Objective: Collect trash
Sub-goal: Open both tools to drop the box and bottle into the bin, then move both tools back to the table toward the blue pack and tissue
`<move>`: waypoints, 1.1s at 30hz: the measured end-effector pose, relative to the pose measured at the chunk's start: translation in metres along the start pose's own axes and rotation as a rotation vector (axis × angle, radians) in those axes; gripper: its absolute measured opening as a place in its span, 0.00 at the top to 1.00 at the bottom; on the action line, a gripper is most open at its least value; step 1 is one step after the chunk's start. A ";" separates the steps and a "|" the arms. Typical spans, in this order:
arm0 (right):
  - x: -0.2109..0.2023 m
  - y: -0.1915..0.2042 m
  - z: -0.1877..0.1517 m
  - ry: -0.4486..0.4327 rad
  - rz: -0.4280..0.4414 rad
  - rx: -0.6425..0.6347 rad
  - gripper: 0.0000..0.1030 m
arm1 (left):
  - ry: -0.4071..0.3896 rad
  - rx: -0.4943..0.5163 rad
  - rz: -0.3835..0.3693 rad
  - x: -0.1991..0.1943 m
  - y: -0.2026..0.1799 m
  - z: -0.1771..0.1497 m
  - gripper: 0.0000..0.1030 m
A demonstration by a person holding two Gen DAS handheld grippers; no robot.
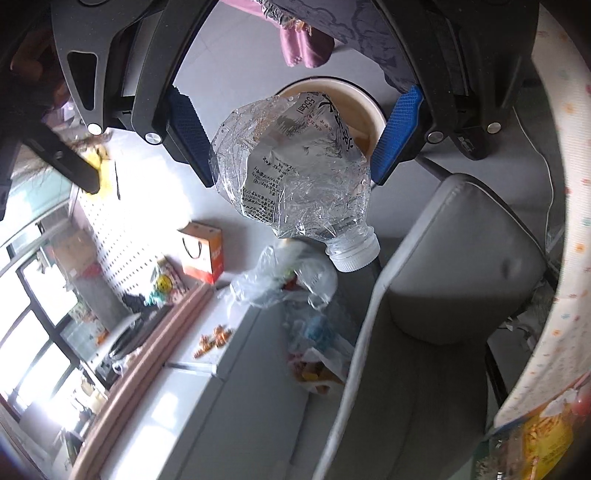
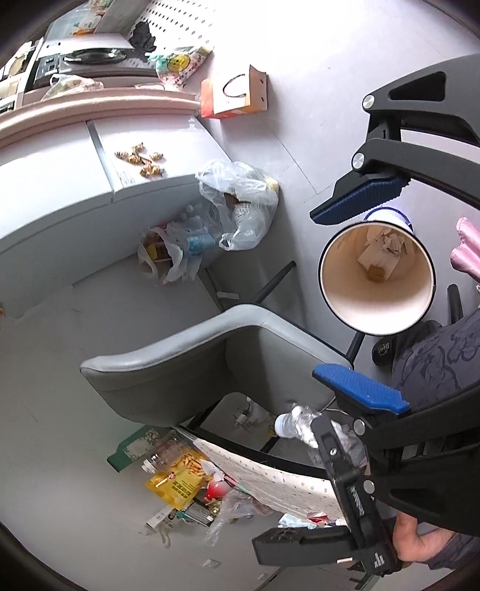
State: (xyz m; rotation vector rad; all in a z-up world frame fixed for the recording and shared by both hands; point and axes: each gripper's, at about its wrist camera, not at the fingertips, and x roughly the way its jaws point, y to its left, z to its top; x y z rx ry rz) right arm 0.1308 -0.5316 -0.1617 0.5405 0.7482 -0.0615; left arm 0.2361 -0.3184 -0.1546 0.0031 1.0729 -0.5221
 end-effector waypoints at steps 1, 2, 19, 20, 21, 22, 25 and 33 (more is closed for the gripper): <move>-0.002 -0.002 0.000 -0.005 -0.006 0.007 0.18 | 0.006 0.012 0.006 0.002 -0.001 0.000 0.19; -0.003 -0.005 0.000 -0.009 -0.013 0.013 0.12 | 0.013 0.018 0.021 0.005 -0.004 -0.001 0.12; -0.015 0.032 0.004 -0.033 0.046 -0.023 0.07 | -0.177 -0.120 0.018 -0.083 0.034 0.005 0.06; -0.017 0.037 0.005 -0.036 0.051 -0.032 0.07 | -0.196 -0.121 0.021 -0.092 0.037 0.005 0.06; -0.017 0.039 0.006 -0.037 0.056 -0.037 0.07 | -0.206 -0.123 0.023 -0.098 0.038 0.005 0.06; -0.018 0.043 0.006 -0.038 0.061 -0.043 0.07 | -0.223 -0.129 0.023 -0.107 0.042 0.004 0.06; -0.019 0.059 0.009 -0.042 0.073 -0.068 0.07 | -0.261 -0.145 0.025 -0.123 0.050 0.001 0.06; -0.028 0.107 0.012 -0.055 0.102 -0.134 0.07 | -0.357 -0.184 0.052 -0.171 0.086 -0.011 0.06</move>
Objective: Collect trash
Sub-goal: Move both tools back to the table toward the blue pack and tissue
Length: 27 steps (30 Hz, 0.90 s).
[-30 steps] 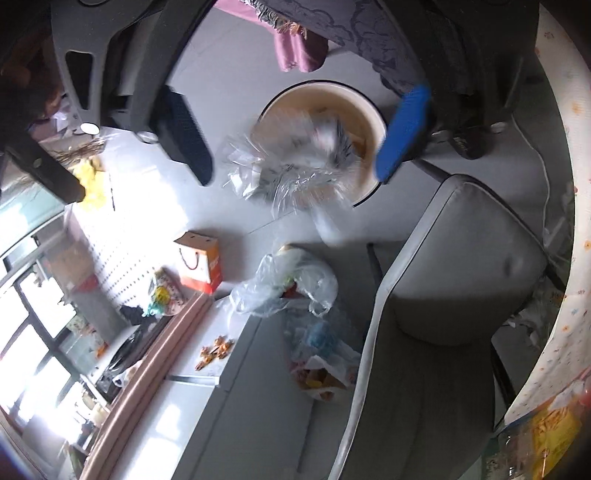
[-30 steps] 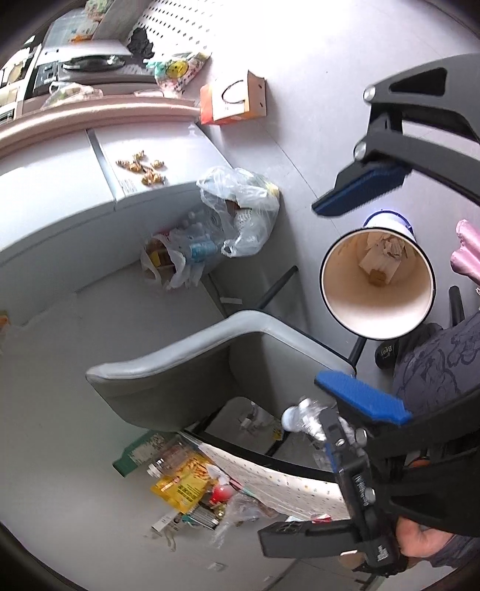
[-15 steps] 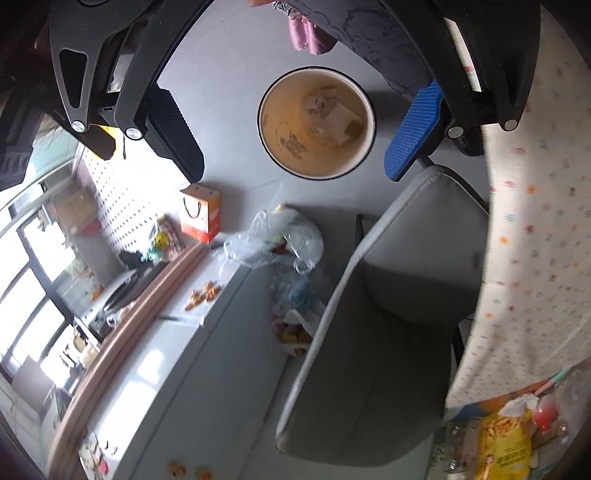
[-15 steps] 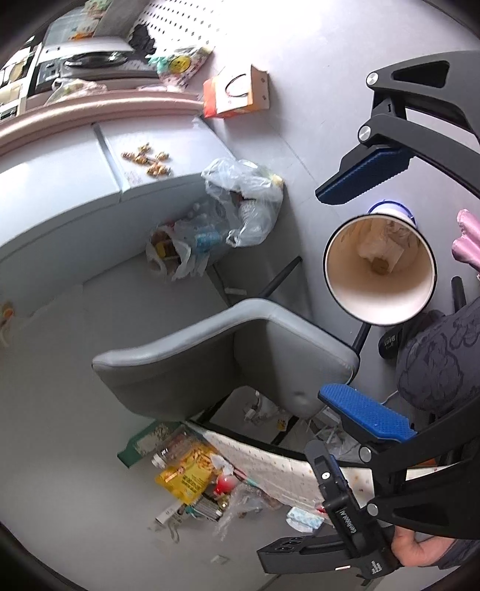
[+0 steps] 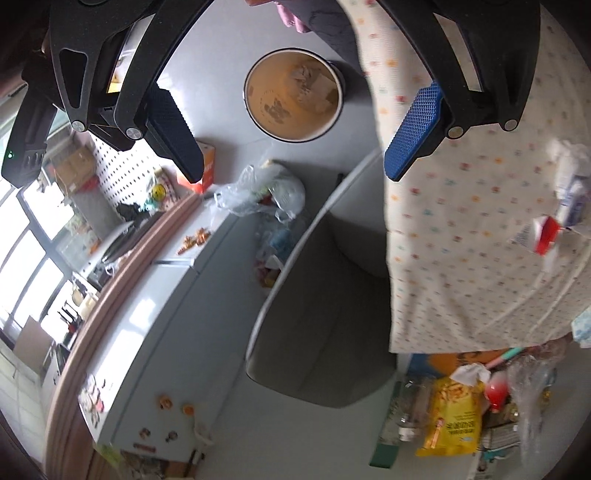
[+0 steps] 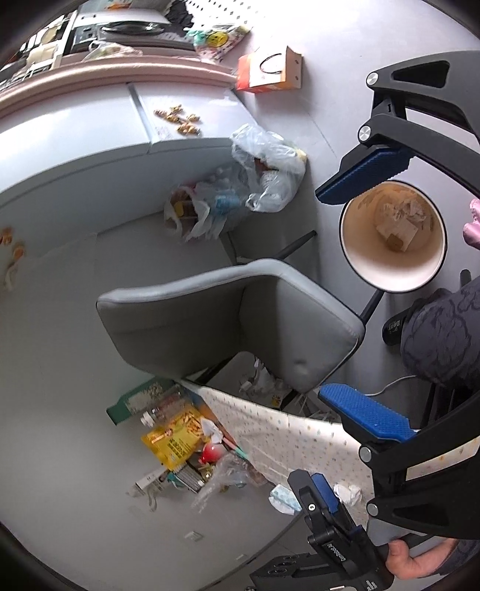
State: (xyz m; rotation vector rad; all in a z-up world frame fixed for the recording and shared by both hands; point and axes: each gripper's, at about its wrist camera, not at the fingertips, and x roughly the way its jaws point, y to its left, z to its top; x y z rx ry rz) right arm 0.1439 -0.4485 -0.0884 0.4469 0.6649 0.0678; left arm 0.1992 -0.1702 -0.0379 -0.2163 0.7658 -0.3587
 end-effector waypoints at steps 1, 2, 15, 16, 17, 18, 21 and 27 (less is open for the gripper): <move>0.000 0.006 0.001 0.000 0.004 -0.010 0.07 | -0.008 -0.006 0.004 -0.004 0.005 0.001 0.06; 0.000 0.012 0.002 0.000 0.009 -0.017 0.07 | -0.021 -0.016 0.007 -0.010 0.012 0.002 0.06; 0.010 0.091 0.005 0.026 0.069 -0.138 0.07 | -0.117 -0.100 0.131 -0.063 0.092 0.004 0.06; 0.012 0.095 0.004 0.029 0.074 -0.144 0.07 | -0.122 -0.104 0.143 -0.066 0.097 0.004 0.06; 0.014 0.101 0.003 0.033 0.079 -0.152 0.07 | -0.125 -0.107 0.150 -0.068 0.102 0.004 0.06; 0.016 0.106 0.002 0.037 0.081 -0.158 0.07 | -0.131 -0.111 0.159 -0.072 0.108 0.003 0.06; 0.023 0.122 -0.002 0.053 0.099 -0.176 0.07 | -0.139 -0.125 0.182 -0.080 0.123 0.002 0.06; 0.035 0.149 -0.008 0.073 0.134 -0.214 0.07 | -0.147 -0.143 0.228 -0.091 0.148 -0.002 0.06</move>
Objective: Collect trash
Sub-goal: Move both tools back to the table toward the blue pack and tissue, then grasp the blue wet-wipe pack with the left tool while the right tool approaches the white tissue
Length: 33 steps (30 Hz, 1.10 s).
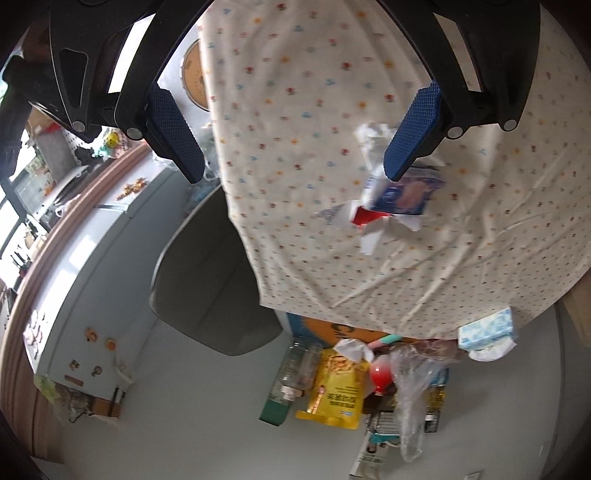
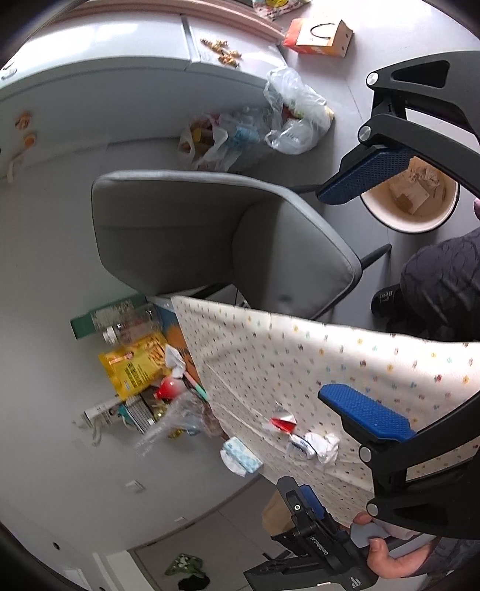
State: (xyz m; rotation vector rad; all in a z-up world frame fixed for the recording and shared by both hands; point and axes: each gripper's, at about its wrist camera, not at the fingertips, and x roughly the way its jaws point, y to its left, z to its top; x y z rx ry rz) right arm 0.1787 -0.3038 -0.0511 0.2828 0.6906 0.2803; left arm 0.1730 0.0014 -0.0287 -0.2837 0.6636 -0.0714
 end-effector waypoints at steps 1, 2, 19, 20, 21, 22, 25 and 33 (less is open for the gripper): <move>0.003 0.004 0.000 0.003 0.004 -0.004 0.07 | -0.004 0.008 0.016 0.000 0.003 0.000 0.06; 0.006 0.008 0.000 0.007 0.010 -0.009 0.07 | -0.007 0.020 0.036 0.001 0.006 0.000 0.06; 0.053 0.042 0.005 0.051 0.042 -0.042 0.07 | 0.115 0.081 0.160 0.046 0.059 0.007 0.20; 0.055 0.041 0.005 0.055 0.043 -0.039 0.07 | 0.122 0.090 0.166 0.050 0.058 0.008 0.20; 0.057 0.041 0.005 0.059 0.042 -0.037 0.07 | 0.128 0.097 0.169 0.053 0.058 0.009 0.20; 0.058 0.039 0.005 0.060 0.041 -0.035 0.07 | 0.133 0.102 0.172 0.056 0.057 0.010 0.20; 0.062 0.034 0.005 0.065 0.039 -0.020 0.07 | 0.158 0.130 0.191 0.071 0.052 0.012 0.20; 0.066 0.027 0.005 0.075 0.039 -0.007 0.07 | 0.211 0.164 0.264 0.100 0.054 0.013 0.49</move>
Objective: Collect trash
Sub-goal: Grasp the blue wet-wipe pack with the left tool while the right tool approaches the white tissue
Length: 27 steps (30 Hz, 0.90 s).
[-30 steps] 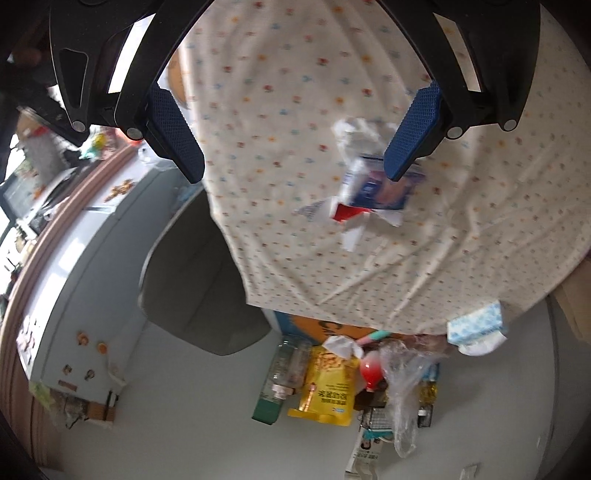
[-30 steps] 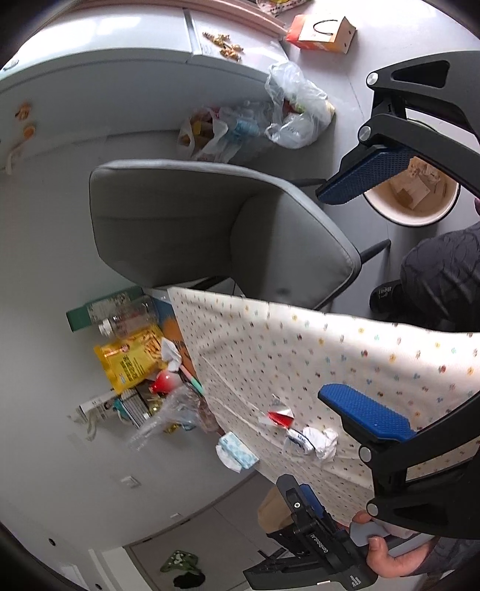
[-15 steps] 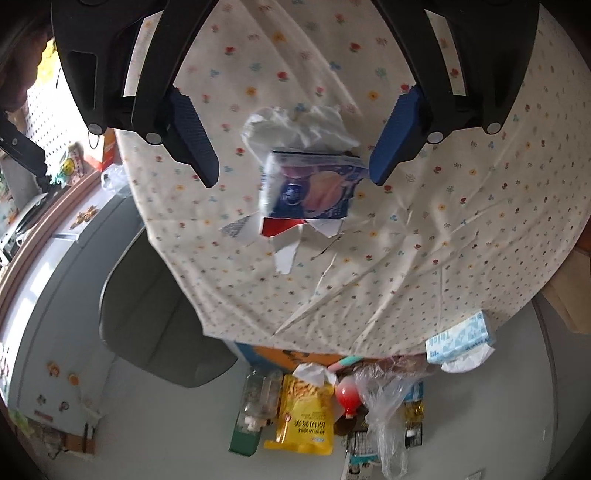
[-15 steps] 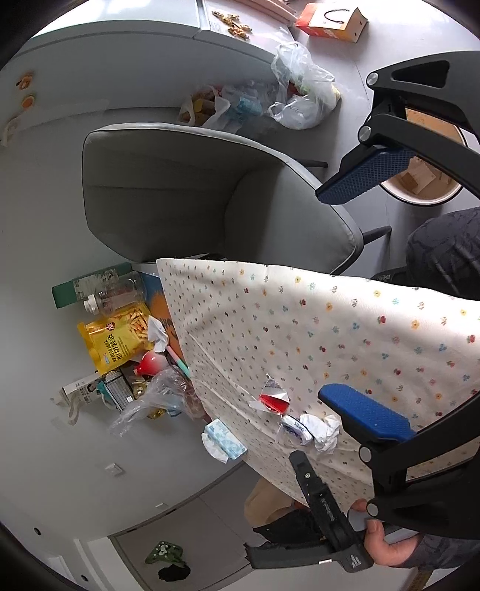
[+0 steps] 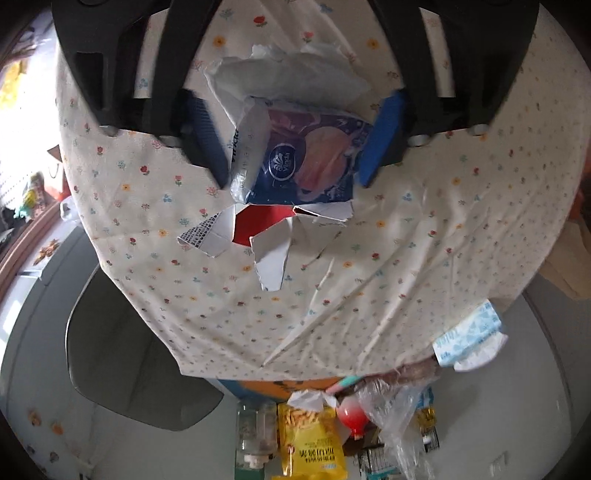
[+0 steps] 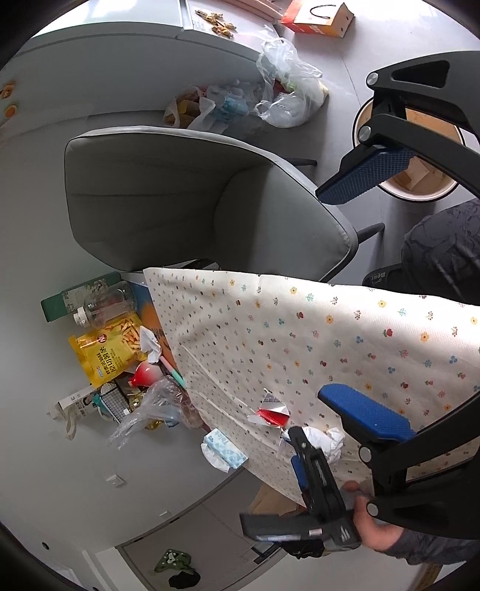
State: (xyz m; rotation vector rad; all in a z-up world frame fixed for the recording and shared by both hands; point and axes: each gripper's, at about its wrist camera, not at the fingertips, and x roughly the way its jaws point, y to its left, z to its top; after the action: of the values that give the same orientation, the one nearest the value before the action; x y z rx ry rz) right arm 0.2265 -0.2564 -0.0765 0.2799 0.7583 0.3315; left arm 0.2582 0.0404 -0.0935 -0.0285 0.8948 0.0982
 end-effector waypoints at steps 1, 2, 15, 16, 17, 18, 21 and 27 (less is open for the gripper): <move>0.001 -0.001 0.000 0.001 0.000 0.001 0.07 | 0.001 -0.019 -0.017 0.000 0.003 0.001 0.55; 0.002 -0.001 0.000 0.003 0.001 0.001 0.07 | -0.018 -0.042 -0.033 -0.005 0.007 0.002 0.64; 0.019 0.040 0.000 0.031 0.048 -0.058 0.07 | -0.138 -0.232 -0.135 -0.061 0.066 -0.013 0.75; 0.021 0.046 0.000 0.037 0.057 -0.068 0.07 | -0.143 -0.240 -0.134 -0.064 0.070 -0.014 0.75; 0.024 0.052 0.000 0.041 0.065 -0.078 0.07 | -0.153 -0.253 -0.128 -0.069 0.076 -0.017 0.75; 0.027 0.060 0.000 0.047 0.079 -0.091 0.07 | -0.160 -0.266 -0.125 -0.073 0.081 -0.019 0.75; 0.034 0.081 -0.001 0.063 0.119 -0.128 0.07 | -0.174 -0.304 -0.127 -0.081 0.095 -0.028 0.75; 0.053 0.125 -0.004 0.111 0.200 -0.208 0.18 | -0.200 -0.360 -0.124 -0.091 0.118 -0.045 0.75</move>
State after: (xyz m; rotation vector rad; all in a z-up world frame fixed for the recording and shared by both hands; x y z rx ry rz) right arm 0.2359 -0.1206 -0.0668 0.1414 0.8001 0.6152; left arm 0.1548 0.1485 -0.0488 -0.4025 0.6644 0.1432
